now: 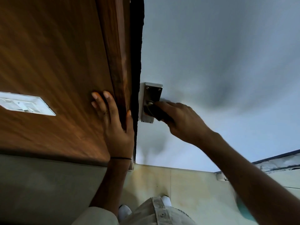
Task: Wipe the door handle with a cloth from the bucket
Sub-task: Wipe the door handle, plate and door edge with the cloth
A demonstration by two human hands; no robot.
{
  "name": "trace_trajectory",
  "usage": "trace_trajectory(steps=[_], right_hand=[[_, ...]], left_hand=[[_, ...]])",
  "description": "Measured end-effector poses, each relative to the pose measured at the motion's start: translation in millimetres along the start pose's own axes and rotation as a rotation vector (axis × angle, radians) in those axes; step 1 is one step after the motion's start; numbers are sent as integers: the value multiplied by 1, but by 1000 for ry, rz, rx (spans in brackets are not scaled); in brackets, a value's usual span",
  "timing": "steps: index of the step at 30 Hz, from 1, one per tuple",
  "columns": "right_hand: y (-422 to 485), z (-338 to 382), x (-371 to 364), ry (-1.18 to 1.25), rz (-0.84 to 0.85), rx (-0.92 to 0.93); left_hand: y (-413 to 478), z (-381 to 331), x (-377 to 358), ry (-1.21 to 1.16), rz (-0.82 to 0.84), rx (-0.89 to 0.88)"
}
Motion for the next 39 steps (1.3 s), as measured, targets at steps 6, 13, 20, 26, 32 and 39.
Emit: trace_trajectory(steps=[6, 13, 20, 26, 32, 39], right_hand=[[-21, -28, 20, 91, -19, -112], [-3, -17, 2, 122, 3, -41], [8, -41, 19, 436, 176, -92], [9, -42, 13, 604, 186, -69], [-15, -89, 60, 392, 351, 107], [-13, -62, 74, 18, 180, 586]], left_hand=[[0, 3, -3, -4, -14, 27], [0, -4, -3, -30, -4, 38], [-2, 4, -4, 145, -33, 29], [-6, -12, -5, 66, -111, 104], [-18, -37, -6, 56, -205, 255], [-102, -33, -74, -168, -291, 671]])
Point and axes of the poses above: each hand's wrist, its own y-axis towards the middle knuckle, its own x-axis out of the back of the hand, z = x × y, the point moved 3 cm from there along y, towards the middle knuckle, and after that the axes turned 1 degree about y, right-handed, at the moved point
